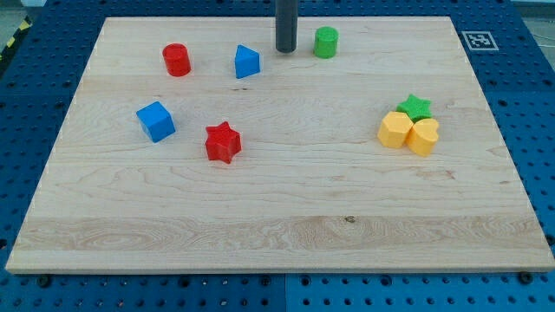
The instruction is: Move the green circle to the left of the green star
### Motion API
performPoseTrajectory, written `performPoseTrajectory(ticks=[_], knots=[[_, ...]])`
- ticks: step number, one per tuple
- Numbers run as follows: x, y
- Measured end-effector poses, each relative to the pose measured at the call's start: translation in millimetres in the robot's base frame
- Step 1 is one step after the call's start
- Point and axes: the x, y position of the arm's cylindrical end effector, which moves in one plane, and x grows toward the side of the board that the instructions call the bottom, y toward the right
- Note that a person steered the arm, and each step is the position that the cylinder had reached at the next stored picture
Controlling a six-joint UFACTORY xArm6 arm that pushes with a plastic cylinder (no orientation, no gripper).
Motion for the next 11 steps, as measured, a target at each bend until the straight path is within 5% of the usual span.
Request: performPoseTrajectory(ticks=[4,11], knots=[[-2.8,117.7],[59.7,148.7]])
